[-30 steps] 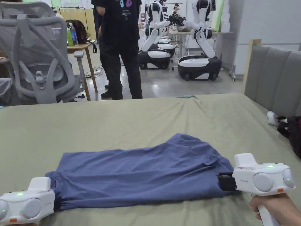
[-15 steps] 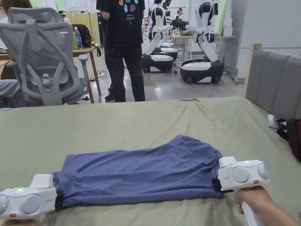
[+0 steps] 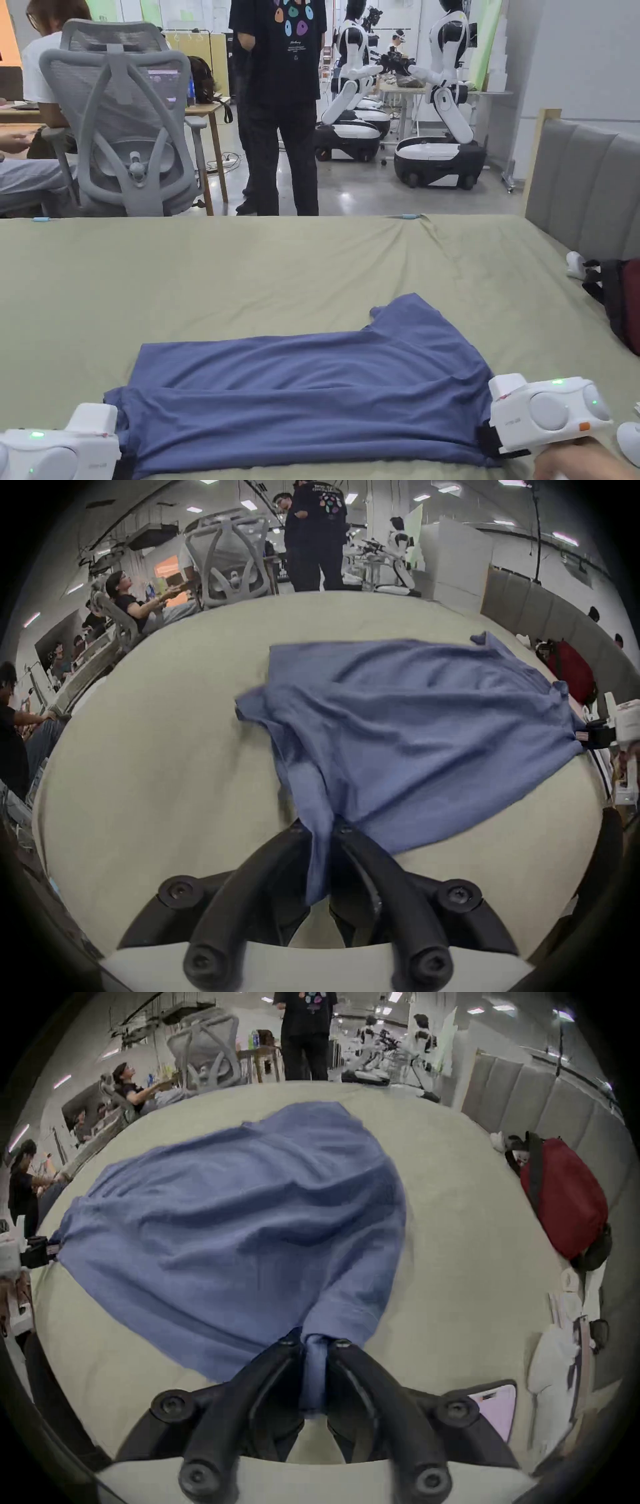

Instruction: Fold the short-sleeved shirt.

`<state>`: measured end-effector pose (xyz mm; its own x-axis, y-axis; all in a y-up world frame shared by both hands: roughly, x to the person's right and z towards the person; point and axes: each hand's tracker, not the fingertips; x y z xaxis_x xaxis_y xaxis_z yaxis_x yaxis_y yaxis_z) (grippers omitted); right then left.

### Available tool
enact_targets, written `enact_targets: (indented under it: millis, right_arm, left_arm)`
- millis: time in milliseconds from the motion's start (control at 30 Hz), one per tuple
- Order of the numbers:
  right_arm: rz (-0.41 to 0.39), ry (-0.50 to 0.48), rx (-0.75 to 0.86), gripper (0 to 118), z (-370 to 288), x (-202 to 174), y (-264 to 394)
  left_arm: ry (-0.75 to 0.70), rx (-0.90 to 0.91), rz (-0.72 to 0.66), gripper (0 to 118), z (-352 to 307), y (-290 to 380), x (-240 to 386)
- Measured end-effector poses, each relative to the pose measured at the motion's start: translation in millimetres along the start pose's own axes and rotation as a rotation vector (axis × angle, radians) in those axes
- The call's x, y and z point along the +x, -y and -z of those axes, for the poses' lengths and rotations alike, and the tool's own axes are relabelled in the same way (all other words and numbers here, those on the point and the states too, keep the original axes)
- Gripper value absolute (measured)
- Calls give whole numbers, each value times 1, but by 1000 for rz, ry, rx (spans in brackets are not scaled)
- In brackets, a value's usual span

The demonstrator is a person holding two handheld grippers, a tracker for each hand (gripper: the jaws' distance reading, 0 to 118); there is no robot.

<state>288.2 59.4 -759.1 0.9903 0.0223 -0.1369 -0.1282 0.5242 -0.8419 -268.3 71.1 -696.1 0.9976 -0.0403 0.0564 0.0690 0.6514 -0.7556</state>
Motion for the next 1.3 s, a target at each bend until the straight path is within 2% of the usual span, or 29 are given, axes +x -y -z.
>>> enact_targets:
  millis: [67,100,133,167,200,233,267,300,333,400,433,467,500,533,567,667,867,967,1067,1100,1167,1200,1267,1300]
  right_arm:
    - [-34,11,18,12,-2,-1,-2]
    - [-55,25,44,15,-25,-12,4]
    - [-67,40,71,21,-33,-13,6]
    - [-78,67,95,38,-41,-14,6]
    - [-79,71,109,81,-55,-14,7]
    - [-70,56,155,112,-80,-18,11]
    - [-48,34,264,118,-105,-23,16]
    - [-46,35,356,110,-122,-29,19]
    - [-39,32,456,109,-137,-35,25]
    - [2,44,621,110,-145,-41,31]
    - [19,37,649,102,-148,-47,35]
    - [26,35,653,82,-150,-52,36]
    - [19,23,645,32,-143,-55,35]
    - [20,34,648,0,-138,-59,35]
    - [16,39,653,0,-135,-61,36]
    - [-5,39,605,0,-121,-65,32]
    - [-3,46,611,0,-113,-67,17]
    - [5,39,599,0,-105,-62,2]
    - [-4,37,596,0,-101,-62,-7]
    - [-6,38,597,0,-98,-62,-10]
    - [-12,18,592,0,-89,-61,-17]
    - [-21,21,573,0,-84,-62,-19]
    - [-29,22,561,0,-75,-62,-19]
    - [-32,15,554,0,-72,-62,-19]
  left_arm:
    - [-16,41,-29,6,-1,2,3]
    - [-12,41,-48,6,-3,0,2]
    - [-11,43,-52,8,-7,-1,-1]
    - [-12,52,-53,15,-13,-1,-1]
    - [-32,61,-45,45,-21,-3,-1]
    - [-90,73,-30,81,-30,-6,-1]
    - [-115,109,-23,117,-40,-7,-1]
    - [-108,224,-8,109,-57,-6,2]
    - [-100,288,-5,100,-69,-6,5]
    - [-144,384,-35,101,-87,-3,12]
    - [-134,435,-65,94,-102,-1,18]
    - [-120,474,-77,75,-108,1,22]
    - [-95,504,-79,21,-112,3,25]
    - [-96,501,-66,0,-112,4,29]
    - [-126,498,-67,0,-108,4,30]
    - [-67,461,-26,0,-103,-1,36]
    - [-78,452,-47,0,-82,-28,33]
    - [-48,392,-68,0,-62,-64,25]
    - [-45,300,-111,7,-18,-111,9]
    - [-24,271,-151,28,3,-128,1]
    - [13,162,-192,96,44,-151,-12]
    - [12,118,-200,118,64,-159,-17]
    - [-30,99,-187,102,95,-169,-24]
    - [-45,50,-188,102,111,-174,-27]
